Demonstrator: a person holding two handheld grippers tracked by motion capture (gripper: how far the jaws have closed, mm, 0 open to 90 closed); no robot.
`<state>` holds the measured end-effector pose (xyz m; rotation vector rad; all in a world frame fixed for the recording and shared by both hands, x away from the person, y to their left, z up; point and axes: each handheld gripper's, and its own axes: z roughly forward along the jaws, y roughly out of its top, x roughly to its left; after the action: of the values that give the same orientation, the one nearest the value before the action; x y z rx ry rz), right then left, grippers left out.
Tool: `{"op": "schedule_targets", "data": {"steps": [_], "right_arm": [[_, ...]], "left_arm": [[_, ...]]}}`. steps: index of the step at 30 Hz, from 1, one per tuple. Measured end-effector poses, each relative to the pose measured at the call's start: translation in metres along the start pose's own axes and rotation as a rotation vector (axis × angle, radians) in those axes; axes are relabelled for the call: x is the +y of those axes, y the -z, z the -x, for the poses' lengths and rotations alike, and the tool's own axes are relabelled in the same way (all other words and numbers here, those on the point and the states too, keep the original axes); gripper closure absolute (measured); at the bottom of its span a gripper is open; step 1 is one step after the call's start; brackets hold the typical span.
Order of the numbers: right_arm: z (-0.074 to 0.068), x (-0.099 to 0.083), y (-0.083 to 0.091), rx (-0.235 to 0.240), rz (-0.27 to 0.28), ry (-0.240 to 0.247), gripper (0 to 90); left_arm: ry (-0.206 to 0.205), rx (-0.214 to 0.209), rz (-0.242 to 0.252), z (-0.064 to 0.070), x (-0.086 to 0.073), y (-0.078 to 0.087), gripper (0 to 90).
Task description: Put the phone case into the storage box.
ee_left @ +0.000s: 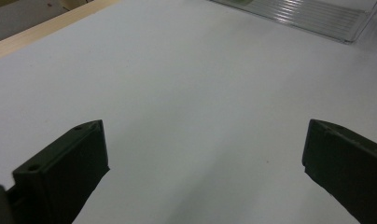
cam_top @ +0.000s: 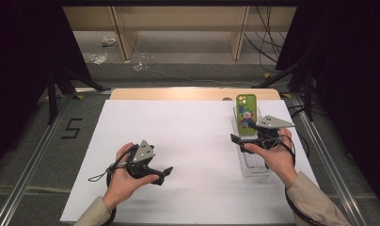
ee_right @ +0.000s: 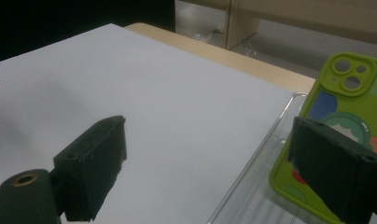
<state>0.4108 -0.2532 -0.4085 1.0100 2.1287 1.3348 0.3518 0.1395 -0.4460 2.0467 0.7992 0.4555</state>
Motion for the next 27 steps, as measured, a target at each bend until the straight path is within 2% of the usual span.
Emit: {"op": "schedule_targets", "data": {"steps": [27], "right_arm": [[-0.005,-0.020,0.020,0.031,0.018,0.002,13.2]], "left_arm": [[0.000,0.001,0.001,0.000,0.000,0.001,0.0]]}}
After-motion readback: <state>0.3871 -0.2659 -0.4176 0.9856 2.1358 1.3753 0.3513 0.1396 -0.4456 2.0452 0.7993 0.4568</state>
